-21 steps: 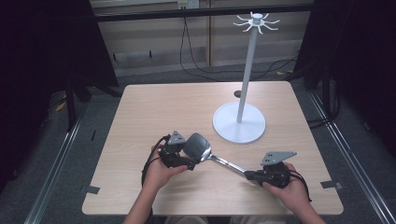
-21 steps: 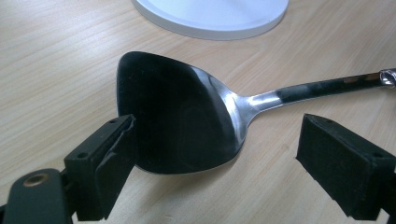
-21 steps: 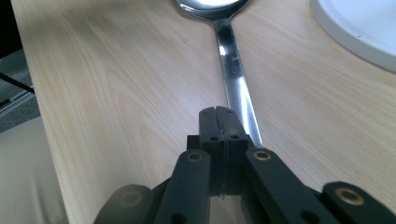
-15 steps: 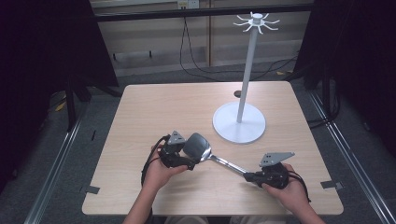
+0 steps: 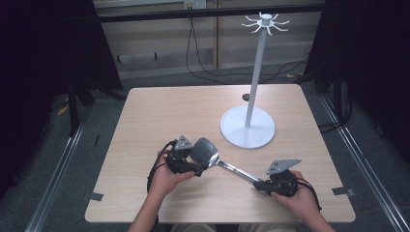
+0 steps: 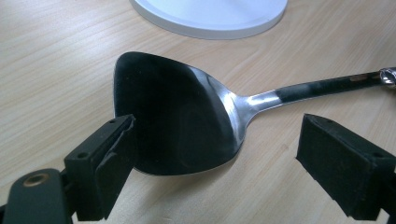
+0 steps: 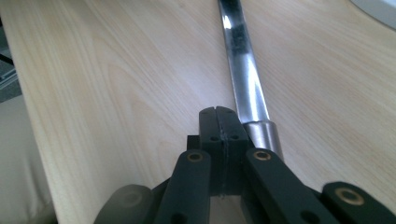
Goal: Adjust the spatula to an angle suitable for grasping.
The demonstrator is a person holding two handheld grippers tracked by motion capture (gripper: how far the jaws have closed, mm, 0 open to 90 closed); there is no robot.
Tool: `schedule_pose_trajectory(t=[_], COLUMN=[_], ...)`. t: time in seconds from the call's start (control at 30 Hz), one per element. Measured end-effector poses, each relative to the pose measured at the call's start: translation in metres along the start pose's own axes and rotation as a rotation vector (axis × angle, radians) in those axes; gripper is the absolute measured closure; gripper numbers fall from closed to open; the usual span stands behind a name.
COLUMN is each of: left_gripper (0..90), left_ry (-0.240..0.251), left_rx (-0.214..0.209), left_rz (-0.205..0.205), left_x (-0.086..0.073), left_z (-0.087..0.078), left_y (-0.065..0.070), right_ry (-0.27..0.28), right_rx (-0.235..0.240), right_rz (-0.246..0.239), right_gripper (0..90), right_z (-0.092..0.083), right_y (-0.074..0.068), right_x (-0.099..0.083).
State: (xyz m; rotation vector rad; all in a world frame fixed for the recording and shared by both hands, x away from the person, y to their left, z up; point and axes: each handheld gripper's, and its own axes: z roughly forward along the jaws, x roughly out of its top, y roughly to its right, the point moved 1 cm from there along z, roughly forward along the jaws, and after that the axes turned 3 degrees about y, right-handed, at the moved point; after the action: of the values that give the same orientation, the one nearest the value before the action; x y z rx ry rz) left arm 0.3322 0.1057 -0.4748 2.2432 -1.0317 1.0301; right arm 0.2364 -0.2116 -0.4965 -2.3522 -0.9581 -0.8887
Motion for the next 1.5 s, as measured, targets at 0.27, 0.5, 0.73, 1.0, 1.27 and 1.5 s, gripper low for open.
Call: schedule_pose_trajectory(t=[0.27,0.5,0.73,1.0,1.27,1.5], left_gripper=[12.4,12.4,12.5,12.4,12.5,12.4], left_ry=[-0.001,0.004,-0.009,-0.003,-0.01,-0.002], left_rx=[-0.009,-0.019,-0.018,-0.029,-0.026,-0.027], left_rz=[0.01,0.01,0.02,0.022,0.032,0.027], left_x=[0.0,0.001,0.001,0.002,0.002,0.002], left_z=[0.001,0.003,0.006,0.007,0.007,0.007], left_y=[0.001,0.003,0.006,0.008,0.008,0.009], right_ry=[-0.008,0.007,0.022,0.042,0.058,0.071], right_rx=[-0.014,-0.034,-0.067,-0.097,-0.122,-0.151], right_rz=[0.028,0.051,0.083,0.108,0.128,0.149], right_gripper=[90.0,90.0,90.0,90.0,90.0,90.0], right_z=[0.0,-0.003,-0.007,-0.009,-0.01,-0.011], right_y=[0.006,0.015,0.029,0.038,0.045,0.054], right_x=[-0.004,-0.006,-0.008,-0.007,-0.008,-0.009])
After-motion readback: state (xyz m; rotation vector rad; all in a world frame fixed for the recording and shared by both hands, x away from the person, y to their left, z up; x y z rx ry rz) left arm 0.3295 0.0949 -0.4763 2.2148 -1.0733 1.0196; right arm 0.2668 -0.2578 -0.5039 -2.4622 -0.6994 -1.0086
